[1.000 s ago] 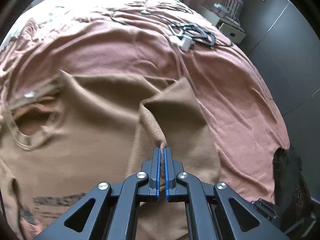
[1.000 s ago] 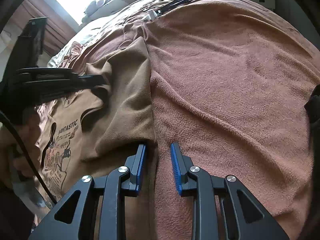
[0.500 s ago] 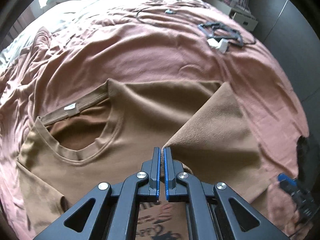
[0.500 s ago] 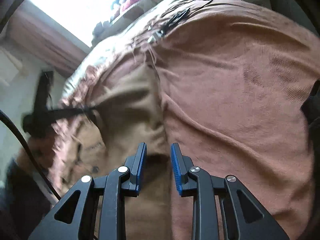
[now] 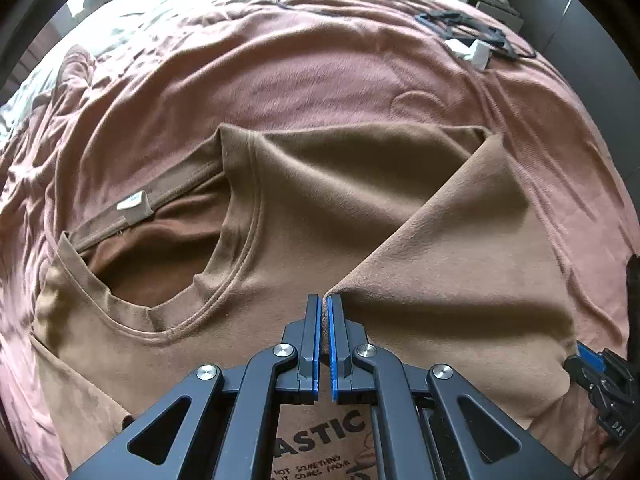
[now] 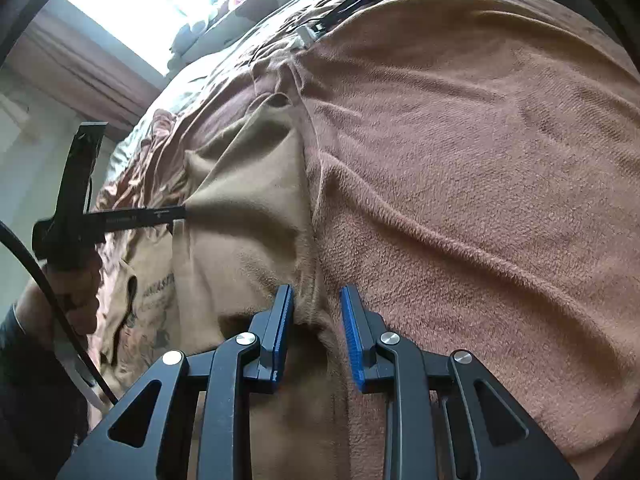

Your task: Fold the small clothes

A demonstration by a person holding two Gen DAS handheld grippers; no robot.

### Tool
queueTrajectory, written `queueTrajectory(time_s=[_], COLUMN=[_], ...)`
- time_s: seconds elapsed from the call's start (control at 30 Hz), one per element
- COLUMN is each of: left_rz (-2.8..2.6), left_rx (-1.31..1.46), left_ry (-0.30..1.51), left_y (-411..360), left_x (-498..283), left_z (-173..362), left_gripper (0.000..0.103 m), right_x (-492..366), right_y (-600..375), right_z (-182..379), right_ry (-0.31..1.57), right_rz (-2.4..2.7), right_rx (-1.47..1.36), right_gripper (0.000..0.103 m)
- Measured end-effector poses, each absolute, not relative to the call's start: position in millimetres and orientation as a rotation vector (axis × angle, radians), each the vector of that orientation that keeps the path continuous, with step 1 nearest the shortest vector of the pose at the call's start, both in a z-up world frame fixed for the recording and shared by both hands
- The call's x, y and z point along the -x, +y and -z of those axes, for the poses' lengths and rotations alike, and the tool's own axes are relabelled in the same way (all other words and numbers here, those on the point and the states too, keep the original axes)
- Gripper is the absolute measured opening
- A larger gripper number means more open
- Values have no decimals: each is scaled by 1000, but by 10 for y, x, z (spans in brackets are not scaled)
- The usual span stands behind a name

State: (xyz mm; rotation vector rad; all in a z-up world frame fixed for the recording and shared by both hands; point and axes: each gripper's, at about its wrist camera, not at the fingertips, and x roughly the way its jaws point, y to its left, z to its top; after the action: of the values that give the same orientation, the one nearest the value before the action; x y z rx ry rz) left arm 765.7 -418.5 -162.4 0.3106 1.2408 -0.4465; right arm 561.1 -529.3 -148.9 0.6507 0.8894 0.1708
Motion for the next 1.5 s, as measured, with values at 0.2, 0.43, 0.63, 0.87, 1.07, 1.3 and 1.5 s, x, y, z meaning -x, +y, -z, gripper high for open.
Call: queueTrajectory(time_s=[0.2,0.43,0.63,0.87,1.07,1.3,1.5], left_rz=[436,345,353,399,447,457,476], left_rx=[-325,-320,-157,54,205,260,366], left_ry=[1224,1179,1192,1258,1346,1401,1460], left_y=[-4195,-4205,-3915,-3752,-3805,-3947,-4029], left_x=[-7700,-7800,-7724,-7350,-6973,-6723,-6575], left_z=[1693,1686,1492,1430,1526,1648,1742], left_gripper=[3,6,36,49,49,43,31], right_x=[-5592,-5536,-5443,-5341,-5270,-5287,-5349], right_y=[-5250,-5317,-5419,-5500,-5515,-5432,-5438], right_z=[1450,1455,1328,1286,1225,1209,1266], right_ry=[917,920,874,853,834,839,848], right_rz=[-158,-180,-164,-162,-173,-161,-158], right_rx=[-605,-623,-658,-700,-720,-677,-692], right_gripper=[14,10,11,21,23,23,23])
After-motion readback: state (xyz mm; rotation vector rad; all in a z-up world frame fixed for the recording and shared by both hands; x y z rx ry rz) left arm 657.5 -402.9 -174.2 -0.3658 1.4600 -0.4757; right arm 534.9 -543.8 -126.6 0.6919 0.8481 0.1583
